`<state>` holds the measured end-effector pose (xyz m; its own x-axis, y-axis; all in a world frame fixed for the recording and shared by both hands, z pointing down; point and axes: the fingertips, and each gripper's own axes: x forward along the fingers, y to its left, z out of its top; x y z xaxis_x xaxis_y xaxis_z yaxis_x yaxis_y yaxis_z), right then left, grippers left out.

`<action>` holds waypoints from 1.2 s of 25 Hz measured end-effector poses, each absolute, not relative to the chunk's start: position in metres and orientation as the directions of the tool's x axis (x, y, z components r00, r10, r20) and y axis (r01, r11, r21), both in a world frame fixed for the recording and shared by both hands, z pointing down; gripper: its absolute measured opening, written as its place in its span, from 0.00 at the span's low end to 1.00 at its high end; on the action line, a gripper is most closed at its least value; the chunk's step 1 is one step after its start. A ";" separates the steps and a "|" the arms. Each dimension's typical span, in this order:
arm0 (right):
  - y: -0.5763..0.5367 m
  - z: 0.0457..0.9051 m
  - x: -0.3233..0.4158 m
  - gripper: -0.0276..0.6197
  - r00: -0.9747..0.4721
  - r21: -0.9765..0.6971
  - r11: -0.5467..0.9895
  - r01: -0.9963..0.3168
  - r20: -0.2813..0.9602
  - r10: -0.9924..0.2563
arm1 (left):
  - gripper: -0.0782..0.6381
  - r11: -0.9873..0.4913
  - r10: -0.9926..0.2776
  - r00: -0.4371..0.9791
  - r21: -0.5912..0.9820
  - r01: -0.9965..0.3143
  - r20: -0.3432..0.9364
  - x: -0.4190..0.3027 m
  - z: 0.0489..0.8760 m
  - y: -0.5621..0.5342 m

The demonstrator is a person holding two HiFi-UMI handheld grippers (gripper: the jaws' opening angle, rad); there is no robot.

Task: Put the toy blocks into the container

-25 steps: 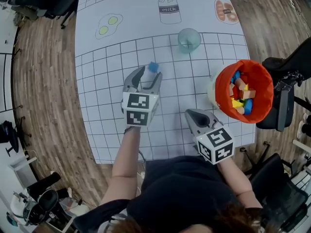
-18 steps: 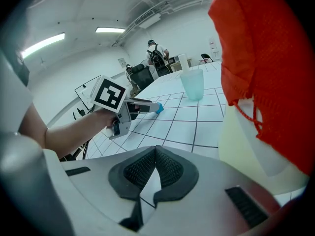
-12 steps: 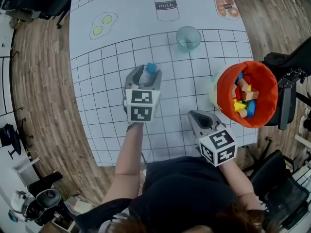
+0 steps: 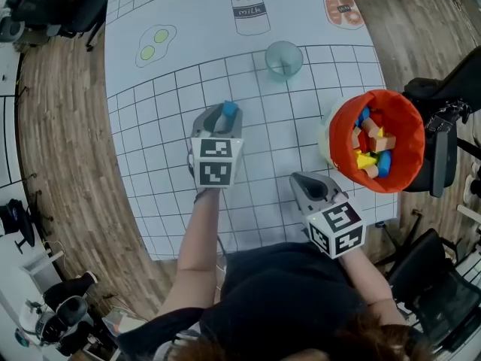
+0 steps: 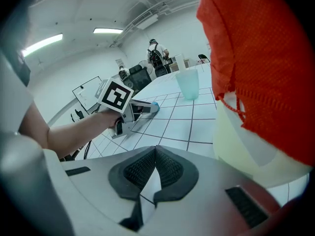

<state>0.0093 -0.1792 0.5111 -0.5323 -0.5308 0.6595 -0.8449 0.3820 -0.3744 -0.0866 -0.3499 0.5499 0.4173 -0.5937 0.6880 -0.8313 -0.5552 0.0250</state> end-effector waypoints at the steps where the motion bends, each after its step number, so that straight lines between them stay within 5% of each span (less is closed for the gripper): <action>1: -0.178 0.509 0.010 0.07 -0.533 -0.374 0.383 -0.845 0.655 -0.536 | 0.32 -0.565 -0.589 0.426 0.027 -0.825 0.686 -0.085 0.546 -0.347; 14: -0.153 0.481 0.030 0.07 -0.535 -0.359 0.397 -0.845 0.586 -0.609 | 0.32 -0.728 -0.590 0.625 -0.003 -0.685 0.511 -0.016 0.425 -0.294; 30: -0.098 0.462 0.115 0.07 -0.418 -0.334 0.268 -0.904 0.549 -0.724 | 0.33 -0.909 -0.416 0.833 -0.137 -0.394 0.365 0.139 0.329 -0.218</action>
<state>0.1151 -0.0983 0.4615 -0.4176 -0.7243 0.5485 -0.9037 0.2684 -0.3336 0.1387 -0.2176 0.3295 0.8328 -0.4162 0.3648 -0.3941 -0.9088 -0.1371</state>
